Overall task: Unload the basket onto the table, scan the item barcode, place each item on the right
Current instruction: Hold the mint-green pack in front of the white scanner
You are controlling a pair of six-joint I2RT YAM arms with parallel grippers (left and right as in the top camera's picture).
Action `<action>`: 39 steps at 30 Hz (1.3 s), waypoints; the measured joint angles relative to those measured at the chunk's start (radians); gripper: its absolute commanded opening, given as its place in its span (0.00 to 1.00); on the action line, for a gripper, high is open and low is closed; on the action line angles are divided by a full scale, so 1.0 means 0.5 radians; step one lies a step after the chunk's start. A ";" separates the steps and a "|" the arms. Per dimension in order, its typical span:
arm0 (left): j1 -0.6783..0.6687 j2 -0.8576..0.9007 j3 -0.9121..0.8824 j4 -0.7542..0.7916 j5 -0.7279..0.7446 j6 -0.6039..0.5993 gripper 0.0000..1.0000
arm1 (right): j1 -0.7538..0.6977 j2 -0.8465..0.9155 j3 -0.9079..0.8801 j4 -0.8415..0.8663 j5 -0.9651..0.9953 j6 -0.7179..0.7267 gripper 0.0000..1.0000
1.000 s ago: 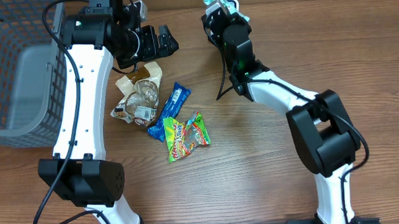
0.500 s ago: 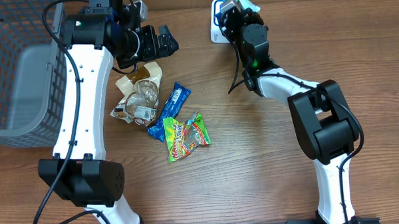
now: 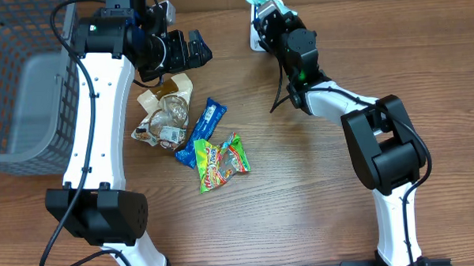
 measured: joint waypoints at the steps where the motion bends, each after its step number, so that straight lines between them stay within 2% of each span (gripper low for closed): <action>1: 0.000 0.000 0.000 0.001 0.000 0.000 1.00 | 0.000 0.006 0.000 0.006 -0.009 0.004 0.04; 16: 0.000 0.000 0.000 0.001 0.000 0.000 1.00 | -0.002 0.090 -0.001 0.245 -0.031 0.021 0.04; 23: 0.000 0.000 0.000 0.001 0.000 0.000 1.00 | -0.002 0.091 0.000 0.460 -0.033 -0.034 0.04; 30: 0.000 0.000 0.000 0.001 0.000 0.000 1.00 | -0.002 0.091 0.000 0.427 -0.095 -0.248 0.04; 39: 0.000 0.000 0.000 0.000 0.000 0.000 1.00 | -0.002 0.095 0.000 0.136 -0.194 -0.325 0.04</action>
